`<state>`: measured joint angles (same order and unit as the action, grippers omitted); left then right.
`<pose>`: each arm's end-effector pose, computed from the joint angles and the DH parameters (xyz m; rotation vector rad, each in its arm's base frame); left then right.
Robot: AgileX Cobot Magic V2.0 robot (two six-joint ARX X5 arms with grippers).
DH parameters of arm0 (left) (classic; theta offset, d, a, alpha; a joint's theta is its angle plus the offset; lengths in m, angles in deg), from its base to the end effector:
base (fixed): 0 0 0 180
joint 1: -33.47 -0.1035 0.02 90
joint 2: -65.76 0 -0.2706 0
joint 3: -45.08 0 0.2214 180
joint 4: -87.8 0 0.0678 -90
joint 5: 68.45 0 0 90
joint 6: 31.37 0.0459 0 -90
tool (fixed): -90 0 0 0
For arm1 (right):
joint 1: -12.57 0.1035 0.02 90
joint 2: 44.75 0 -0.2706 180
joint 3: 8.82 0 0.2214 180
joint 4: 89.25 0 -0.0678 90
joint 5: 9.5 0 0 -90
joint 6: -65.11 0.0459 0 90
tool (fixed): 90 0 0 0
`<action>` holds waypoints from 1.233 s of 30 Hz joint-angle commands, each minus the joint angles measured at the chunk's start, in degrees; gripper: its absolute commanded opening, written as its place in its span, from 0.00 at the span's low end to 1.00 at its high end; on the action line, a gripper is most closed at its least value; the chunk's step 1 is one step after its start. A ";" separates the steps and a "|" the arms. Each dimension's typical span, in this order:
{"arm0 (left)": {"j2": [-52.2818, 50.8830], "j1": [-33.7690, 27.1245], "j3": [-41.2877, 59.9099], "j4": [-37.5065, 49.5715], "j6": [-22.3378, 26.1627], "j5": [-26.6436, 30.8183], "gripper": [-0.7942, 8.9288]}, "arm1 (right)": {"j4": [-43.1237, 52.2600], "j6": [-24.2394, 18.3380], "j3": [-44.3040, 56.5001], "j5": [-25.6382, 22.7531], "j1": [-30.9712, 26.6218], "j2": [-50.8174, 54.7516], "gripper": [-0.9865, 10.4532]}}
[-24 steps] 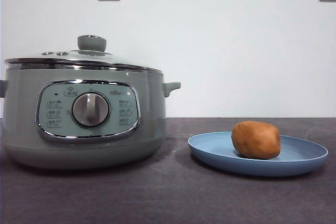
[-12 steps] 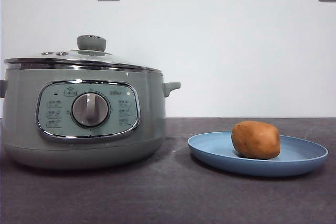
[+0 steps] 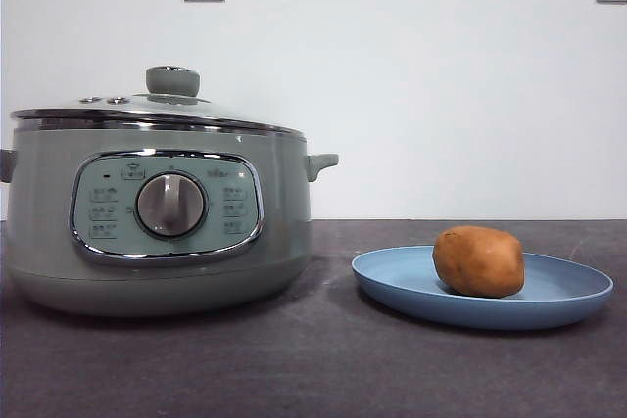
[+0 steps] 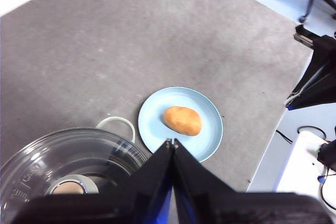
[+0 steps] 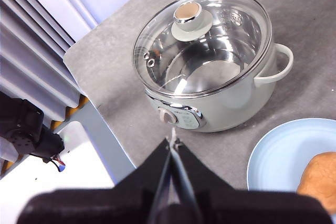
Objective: Take the potato out from the steamer,put the potato on the plate,close the lid
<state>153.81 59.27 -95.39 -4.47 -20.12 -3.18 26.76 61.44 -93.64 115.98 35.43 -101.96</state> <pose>0.1986 -0.1173 0.4792 0.1825 0.6325 -0.9129 0.1318 0.0845 0.3712 0.0164 0.6265 1.0029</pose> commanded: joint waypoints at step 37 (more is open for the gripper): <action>-80.48 -18.49 120.37 78.97 -31.19 17.03 0.08 | -0.04 -0.28 0.02 0.04 0.02 0.00 0.08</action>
<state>73.90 41.33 24.43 74.89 -50.96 14.13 26.63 61.42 -93.64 115.98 35.43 -101.96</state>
